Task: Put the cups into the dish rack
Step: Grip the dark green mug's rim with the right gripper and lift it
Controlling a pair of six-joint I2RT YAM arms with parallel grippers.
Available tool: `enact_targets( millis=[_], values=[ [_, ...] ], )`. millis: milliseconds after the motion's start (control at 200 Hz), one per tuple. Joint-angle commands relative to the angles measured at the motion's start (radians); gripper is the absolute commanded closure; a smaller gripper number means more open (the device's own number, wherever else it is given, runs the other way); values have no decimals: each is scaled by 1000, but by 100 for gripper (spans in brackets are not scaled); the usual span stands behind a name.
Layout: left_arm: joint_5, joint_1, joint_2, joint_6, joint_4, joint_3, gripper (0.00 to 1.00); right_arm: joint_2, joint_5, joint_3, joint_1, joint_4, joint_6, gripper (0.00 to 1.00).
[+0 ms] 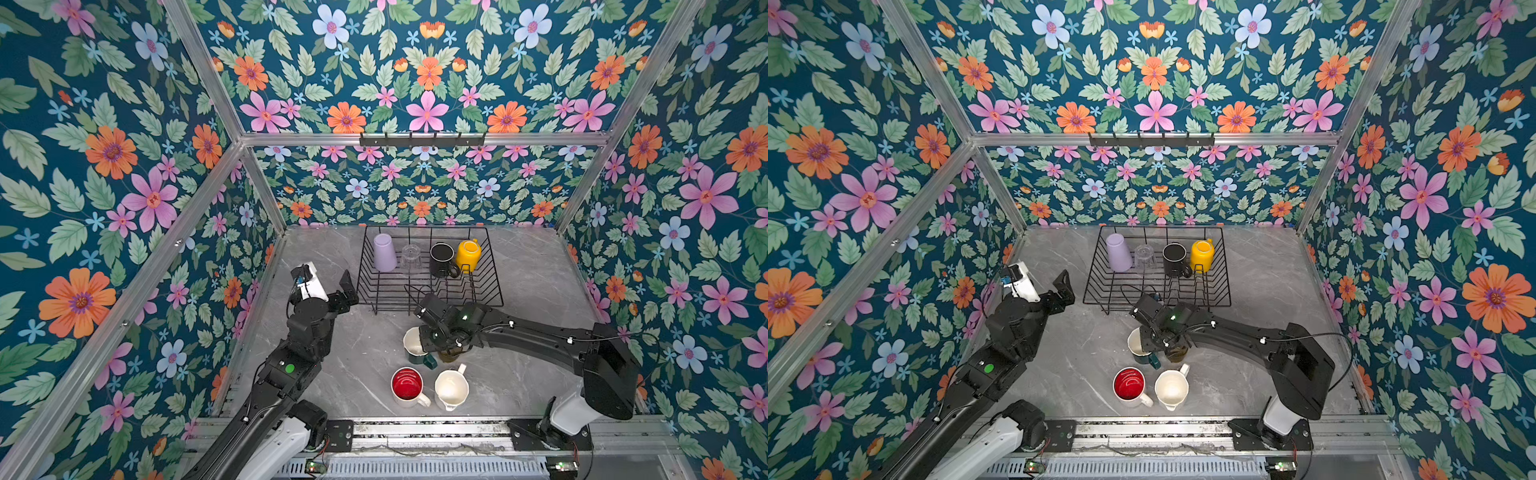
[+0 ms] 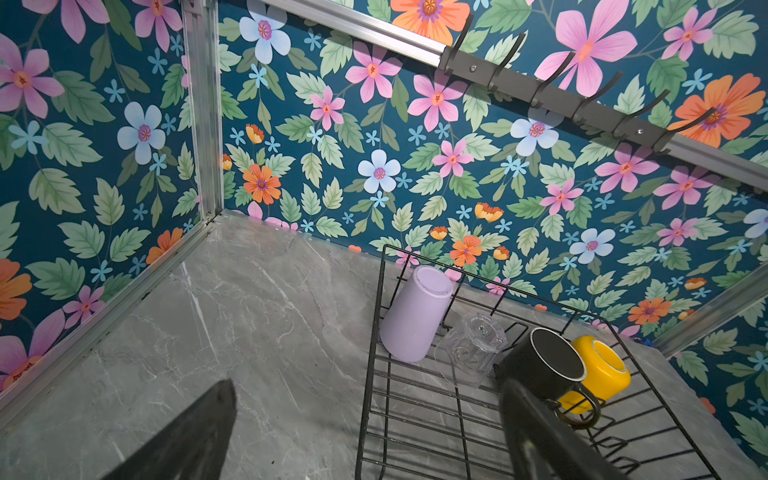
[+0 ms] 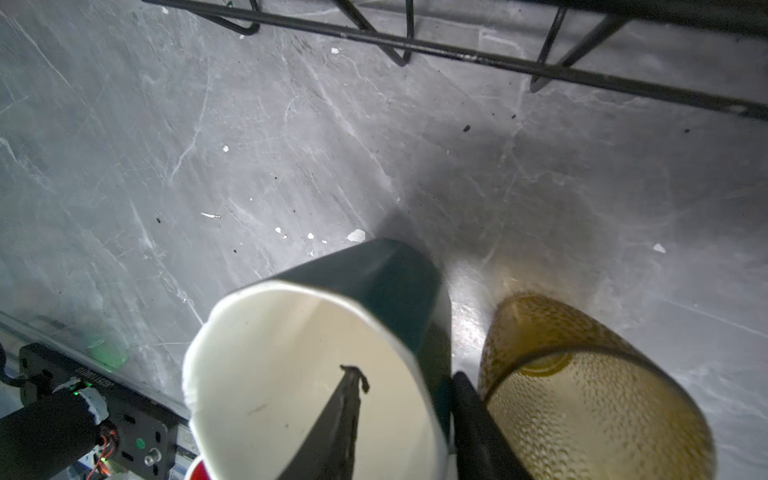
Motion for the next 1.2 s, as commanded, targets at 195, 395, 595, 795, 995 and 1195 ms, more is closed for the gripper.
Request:
enact_targets(
  millis=[195,395,595,795,995,1195],
  values=[
    [-19,0,-16,-5,-11,-2,0,64,18,25,13,44,16,69],
    [-23,0,-31,-8,-20,-5,0,78,49,29,15,44,6,75],
    [-22,0,-35,-15,-22,-9,0,92,59,46,16,24,-14,90],
    [-14,0,-46,-11,1,-21,0,62,68,57,15,11,-31,100],
    [14,0,-64,-6,39,-43,0,-26,82,79,14,-17,-67,100],
    [141,0,-85,43,120,-65,0,-162,39,67,-34,-28,-99,100]
  ],
)
